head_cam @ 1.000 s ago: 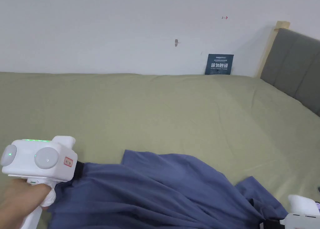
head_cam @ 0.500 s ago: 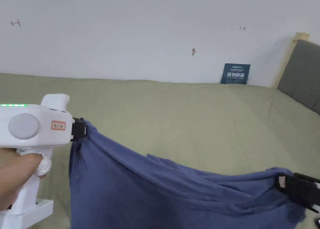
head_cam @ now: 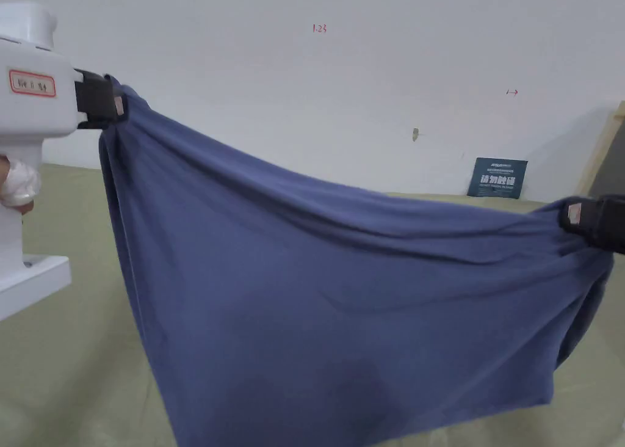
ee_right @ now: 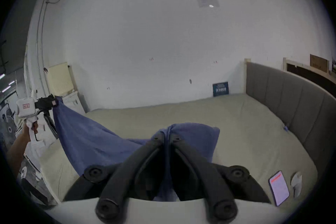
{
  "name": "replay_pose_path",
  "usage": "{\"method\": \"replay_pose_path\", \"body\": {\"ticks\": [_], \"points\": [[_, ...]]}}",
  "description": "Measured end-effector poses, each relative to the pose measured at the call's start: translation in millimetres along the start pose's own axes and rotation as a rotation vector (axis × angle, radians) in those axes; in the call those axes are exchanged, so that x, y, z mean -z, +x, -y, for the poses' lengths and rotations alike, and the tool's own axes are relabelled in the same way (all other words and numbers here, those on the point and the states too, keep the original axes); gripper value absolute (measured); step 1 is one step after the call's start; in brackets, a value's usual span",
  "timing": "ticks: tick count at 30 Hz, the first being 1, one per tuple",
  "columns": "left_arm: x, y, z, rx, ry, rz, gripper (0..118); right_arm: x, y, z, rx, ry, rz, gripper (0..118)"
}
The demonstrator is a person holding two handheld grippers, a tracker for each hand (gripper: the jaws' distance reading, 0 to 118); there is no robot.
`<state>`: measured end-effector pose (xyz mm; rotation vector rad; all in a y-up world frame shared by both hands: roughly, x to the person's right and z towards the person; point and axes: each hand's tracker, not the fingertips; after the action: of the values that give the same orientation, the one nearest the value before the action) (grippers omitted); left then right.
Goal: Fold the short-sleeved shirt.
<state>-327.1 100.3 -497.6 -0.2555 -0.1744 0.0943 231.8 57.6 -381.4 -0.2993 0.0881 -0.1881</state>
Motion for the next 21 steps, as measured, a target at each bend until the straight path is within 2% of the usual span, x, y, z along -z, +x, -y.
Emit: {"method": "replay_pose_path", "body": {"ticks": [9, 12, 16, 21], "points": [[1, -22, -37, 0.018, 0.055, -0.061, 4, 45, -18, -64, -0.017, 0.083, -0.030, 3], [11, -28, -44, 0.007, 0.046, -0.065, 4, 63, -26, -75, -0.067, 0.091, -0.011, 3], [21, -34, -49, -0.017, 0.049, -0.096, 4, 82, -32, -84, -0.052, 0.111, -0.016, 3], [30, -37, -51, -0.046, 0.033, -0.121, 4, 106, -42, -85, -0.071, 0.099, 0.006, 3]]}}
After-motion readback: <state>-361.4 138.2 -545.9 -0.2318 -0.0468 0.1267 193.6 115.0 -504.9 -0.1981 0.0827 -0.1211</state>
